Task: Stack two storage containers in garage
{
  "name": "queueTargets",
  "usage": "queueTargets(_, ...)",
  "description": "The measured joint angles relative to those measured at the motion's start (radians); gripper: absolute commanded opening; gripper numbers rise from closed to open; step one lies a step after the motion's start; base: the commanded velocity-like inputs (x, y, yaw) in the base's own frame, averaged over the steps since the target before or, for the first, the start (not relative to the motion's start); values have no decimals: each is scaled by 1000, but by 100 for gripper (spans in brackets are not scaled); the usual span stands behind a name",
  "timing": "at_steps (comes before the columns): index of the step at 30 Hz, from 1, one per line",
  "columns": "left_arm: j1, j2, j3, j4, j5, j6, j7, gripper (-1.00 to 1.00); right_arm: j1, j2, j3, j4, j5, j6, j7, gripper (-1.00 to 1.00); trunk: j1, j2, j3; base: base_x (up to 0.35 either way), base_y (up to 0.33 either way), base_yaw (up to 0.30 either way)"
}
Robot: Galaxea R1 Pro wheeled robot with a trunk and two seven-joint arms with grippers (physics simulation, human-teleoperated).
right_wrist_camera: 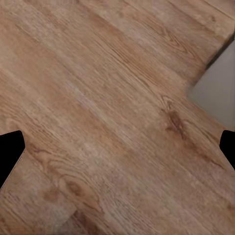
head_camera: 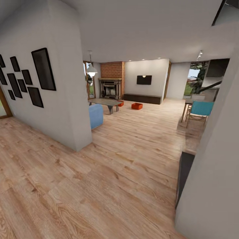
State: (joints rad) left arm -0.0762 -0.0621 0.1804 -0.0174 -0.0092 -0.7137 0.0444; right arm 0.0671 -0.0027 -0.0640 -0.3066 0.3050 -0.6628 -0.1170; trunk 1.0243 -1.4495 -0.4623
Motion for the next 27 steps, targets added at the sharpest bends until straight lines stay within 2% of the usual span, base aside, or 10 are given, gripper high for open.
queueTargets(7, 0, 0, 0, 0, 0, 0, 0, 100, 0, 0, -1, 0, -1, 0, 0, 100, 0, 0, 0, 316, 85, 0)
queueTargets(27, 0, 1, 0, 0, 0, 0, 1, 100, 0, 0, -2, 0, 1, 1, -1, 100, 0, 0, 0, 317, 3, 0)
